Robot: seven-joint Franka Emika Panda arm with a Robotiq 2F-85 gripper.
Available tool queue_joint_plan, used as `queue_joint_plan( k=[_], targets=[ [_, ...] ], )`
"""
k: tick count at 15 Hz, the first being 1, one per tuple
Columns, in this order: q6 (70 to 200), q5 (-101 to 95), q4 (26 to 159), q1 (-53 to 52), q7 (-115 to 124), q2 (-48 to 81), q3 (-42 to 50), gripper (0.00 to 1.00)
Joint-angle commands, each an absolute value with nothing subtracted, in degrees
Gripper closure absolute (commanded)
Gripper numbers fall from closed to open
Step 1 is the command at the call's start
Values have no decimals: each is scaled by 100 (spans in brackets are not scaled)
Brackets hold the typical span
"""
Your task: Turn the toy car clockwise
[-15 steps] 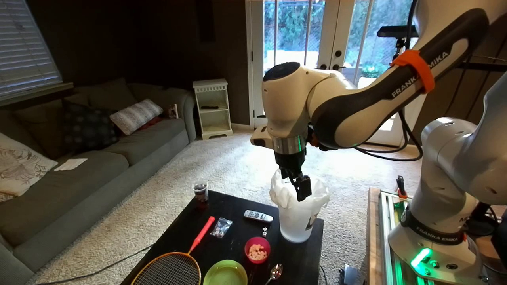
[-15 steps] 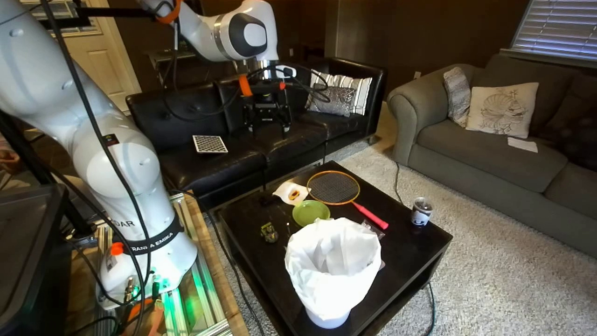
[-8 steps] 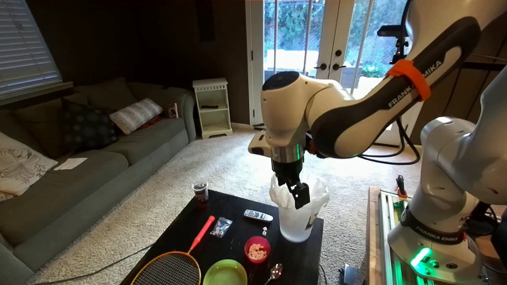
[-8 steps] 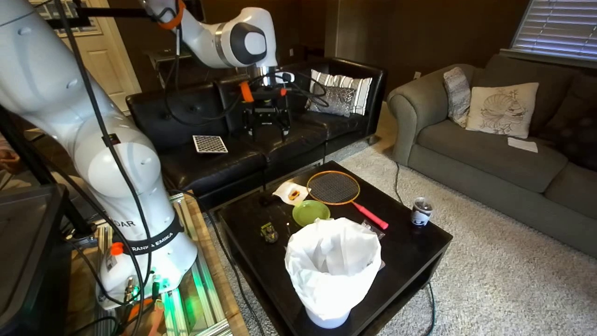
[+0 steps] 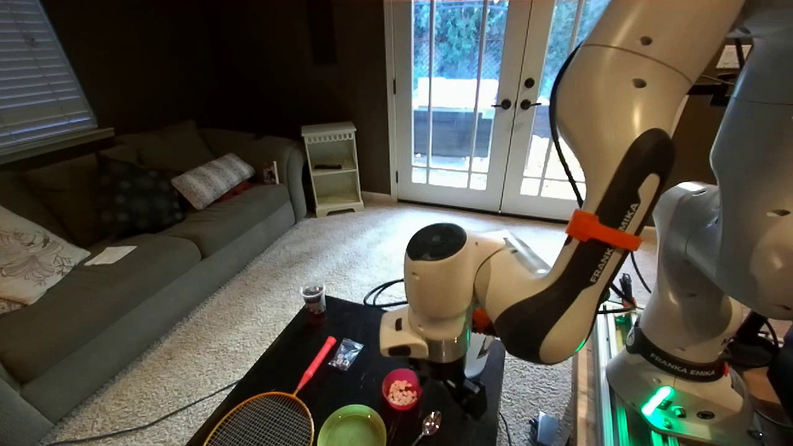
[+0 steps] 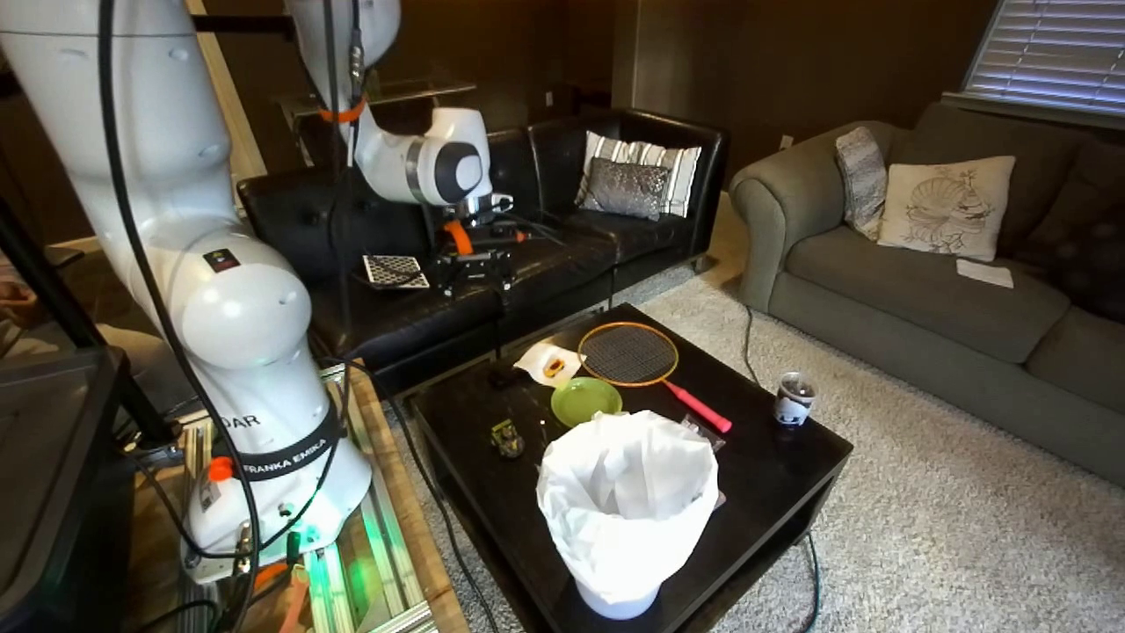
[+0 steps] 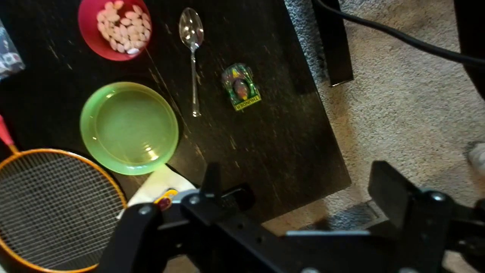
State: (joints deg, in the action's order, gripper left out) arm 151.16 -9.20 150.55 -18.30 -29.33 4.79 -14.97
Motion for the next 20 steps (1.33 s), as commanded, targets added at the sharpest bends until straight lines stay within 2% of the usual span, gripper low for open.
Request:
queue_joint_plan(
  k=[1,2,3,11,17,20],
  targets=[
    [15614,-1074,14589,-1682,-3497,1766,-1734,0],
    [15775,-868,14493,-1534,-3860,2096,-1891,0],
    [15544,-1019,14829,-1598,-3334,1436,-1840,0],
    [15705,-1017,14747,-1495,-3376,1683,-1902,0],
    [16453,-2119,14541,-1969,-2336,2552,-1306,0],
    [17119,-2609,14283,-2551,-2047,3135,-648,0]
  ],
)
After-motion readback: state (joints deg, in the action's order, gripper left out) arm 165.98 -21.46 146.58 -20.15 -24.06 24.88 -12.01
